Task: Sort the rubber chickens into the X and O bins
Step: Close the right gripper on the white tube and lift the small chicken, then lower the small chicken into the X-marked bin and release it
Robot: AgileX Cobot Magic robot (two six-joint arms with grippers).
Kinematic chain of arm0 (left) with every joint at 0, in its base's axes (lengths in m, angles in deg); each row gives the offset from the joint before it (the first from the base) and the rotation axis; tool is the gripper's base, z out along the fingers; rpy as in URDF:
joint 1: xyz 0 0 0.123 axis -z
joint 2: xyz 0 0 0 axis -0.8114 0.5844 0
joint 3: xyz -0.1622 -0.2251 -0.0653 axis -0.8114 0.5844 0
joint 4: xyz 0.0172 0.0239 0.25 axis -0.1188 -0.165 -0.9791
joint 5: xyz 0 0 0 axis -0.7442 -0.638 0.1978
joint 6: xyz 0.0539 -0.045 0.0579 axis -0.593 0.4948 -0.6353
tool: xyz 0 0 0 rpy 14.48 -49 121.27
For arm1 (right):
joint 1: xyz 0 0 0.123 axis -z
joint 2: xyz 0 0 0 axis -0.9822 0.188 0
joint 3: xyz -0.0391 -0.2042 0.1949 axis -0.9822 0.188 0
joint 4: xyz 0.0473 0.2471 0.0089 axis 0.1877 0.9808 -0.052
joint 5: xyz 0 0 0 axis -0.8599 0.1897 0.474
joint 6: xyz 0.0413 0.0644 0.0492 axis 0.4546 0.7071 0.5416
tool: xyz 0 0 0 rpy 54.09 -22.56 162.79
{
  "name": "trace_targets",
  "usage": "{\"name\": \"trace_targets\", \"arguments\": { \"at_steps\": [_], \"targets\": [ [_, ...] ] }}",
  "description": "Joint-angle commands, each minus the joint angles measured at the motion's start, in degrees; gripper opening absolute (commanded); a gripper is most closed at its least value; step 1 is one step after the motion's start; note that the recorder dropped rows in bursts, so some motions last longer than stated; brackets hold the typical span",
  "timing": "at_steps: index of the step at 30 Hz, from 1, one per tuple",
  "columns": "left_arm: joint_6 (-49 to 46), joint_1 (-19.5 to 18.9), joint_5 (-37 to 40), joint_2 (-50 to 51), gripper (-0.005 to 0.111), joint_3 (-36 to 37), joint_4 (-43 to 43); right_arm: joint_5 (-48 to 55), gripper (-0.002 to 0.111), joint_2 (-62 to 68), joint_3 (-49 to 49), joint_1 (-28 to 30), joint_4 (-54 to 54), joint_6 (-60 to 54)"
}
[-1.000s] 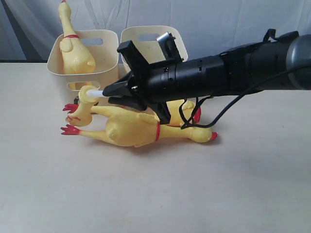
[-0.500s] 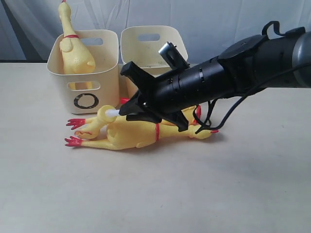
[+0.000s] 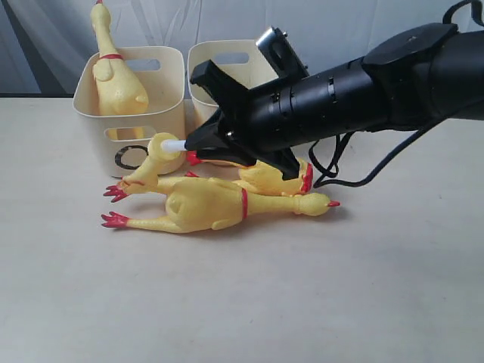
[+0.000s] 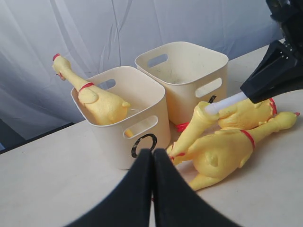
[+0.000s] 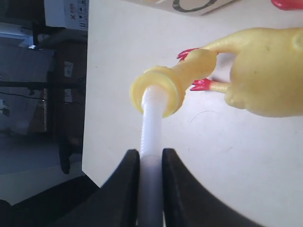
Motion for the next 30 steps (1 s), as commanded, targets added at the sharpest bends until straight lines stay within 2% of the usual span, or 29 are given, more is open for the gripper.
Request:
{"name": "trace_targets", "arguments": {
  "at_steps": [1,12,17,23,26,30],
  "targets": [
    [0.3,0.3,-0.7,-0.5,0.000,0.3,0.2,-0.6,-0.001,-3.1,-0.2,0.1,0.9,-1.3],
    [0.3,0.3,-0.7,-0.5,0.000,0.3,0.2,-4.9,-0.001,-8.3,-0.2,0.1,10.9,-10.4],
    [0.3,0.3,-0.7,-0.5,0.000,0.3,0.2,-8.5,-0.001,-9.0,-0.2,0.1,16.9,-18.5],
    [0.3,0.3,-0.7,-0.5,0.000,0.3,0.2,-20.9,-0.001,-9.0,-0.2,0.1,22.0,-30.2],
    [0.3,0.3,-0.5,-0.5,0.000,0.3,0.2,-34.3,-0.001,-8.3,-0.2,0.1,22.0,-37.1],
    [0.3,0.3,-0.5,-0.5,0.000,0.3,0.2,-38.9,-0.001,-4.4,-2.3,0.1,17.6,-39.6]
  ]
}}
